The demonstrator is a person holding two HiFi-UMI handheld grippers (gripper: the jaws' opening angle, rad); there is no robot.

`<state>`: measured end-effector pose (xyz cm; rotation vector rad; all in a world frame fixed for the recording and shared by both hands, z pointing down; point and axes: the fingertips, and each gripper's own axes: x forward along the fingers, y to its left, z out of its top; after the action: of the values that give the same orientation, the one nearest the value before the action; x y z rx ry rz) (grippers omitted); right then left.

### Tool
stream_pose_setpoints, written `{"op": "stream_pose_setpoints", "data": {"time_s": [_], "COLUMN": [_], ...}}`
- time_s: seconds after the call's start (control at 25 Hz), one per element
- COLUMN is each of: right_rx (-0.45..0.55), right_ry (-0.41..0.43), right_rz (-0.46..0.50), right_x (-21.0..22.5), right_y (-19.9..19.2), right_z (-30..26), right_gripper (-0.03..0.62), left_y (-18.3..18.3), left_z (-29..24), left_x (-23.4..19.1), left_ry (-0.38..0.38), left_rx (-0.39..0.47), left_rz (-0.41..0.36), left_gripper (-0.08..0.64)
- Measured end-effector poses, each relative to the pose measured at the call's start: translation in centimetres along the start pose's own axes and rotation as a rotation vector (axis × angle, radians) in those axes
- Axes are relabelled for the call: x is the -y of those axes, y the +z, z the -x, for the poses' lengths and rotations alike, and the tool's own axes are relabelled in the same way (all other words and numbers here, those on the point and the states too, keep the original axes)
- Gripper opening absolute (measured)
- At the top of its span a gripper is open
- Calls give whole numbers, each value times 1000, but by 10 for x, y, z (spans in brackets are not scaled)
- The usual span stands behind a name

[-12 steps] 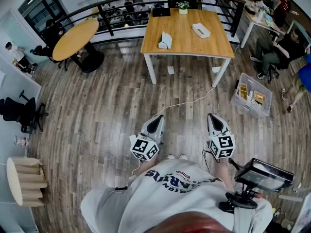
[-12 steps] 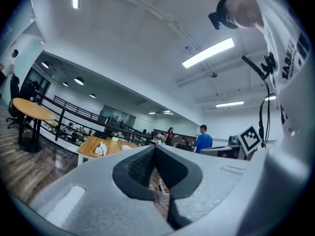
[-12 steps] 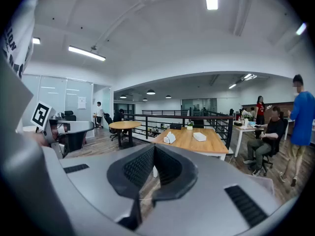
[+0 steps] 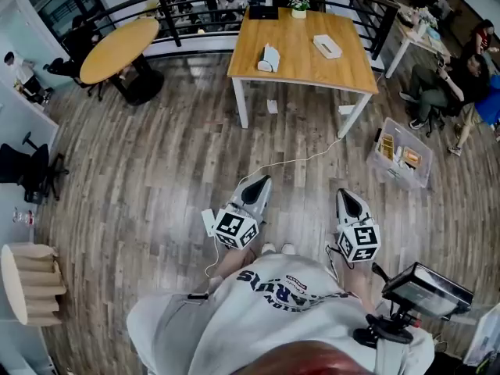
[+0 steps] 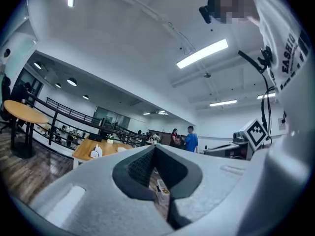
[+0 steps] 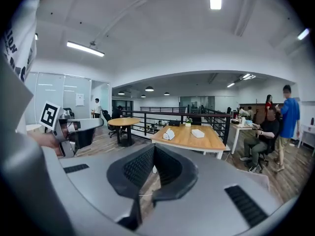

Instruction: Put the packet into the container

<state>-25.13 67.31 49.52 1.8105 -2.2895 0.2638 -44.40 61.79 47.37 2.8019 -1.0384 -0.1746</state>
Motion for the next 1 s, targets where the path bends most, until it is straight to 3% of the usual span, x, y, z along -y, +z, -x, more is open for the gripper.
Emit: {"op": "stream_pose_setpoints", "data": {"time_s": [0.08,0.24,0.48,0.72,0.88,1.0], "right_rx": [-3,-29,-18,55,95,65], "right_ry": [-26,-87,-78,48,95,144], "right_rz": [-11,61,6,-94,-77,-94], "right_x": [-2,-8,-18,-11,4,19], "right_y": [1,4,1,22,39,36], "right_z": [0,-1,-10,-28,-54,-76], "right_gripper": [8,8,8,9,8,8], "left_y": [2,5,8,18,26,23], "left_z": [5,6,11,-3,-23,-40], "left_x": [-3,-6,-7,-11,-22,-27], "left_ry": [-5,-18,-24,14,81,124], "left_rx": [15,9,-4,40,54,47], "left_rz": [6,-18,-107,-85,-96,-75], "left_gripper": [2,2,2,2,2,2]}}
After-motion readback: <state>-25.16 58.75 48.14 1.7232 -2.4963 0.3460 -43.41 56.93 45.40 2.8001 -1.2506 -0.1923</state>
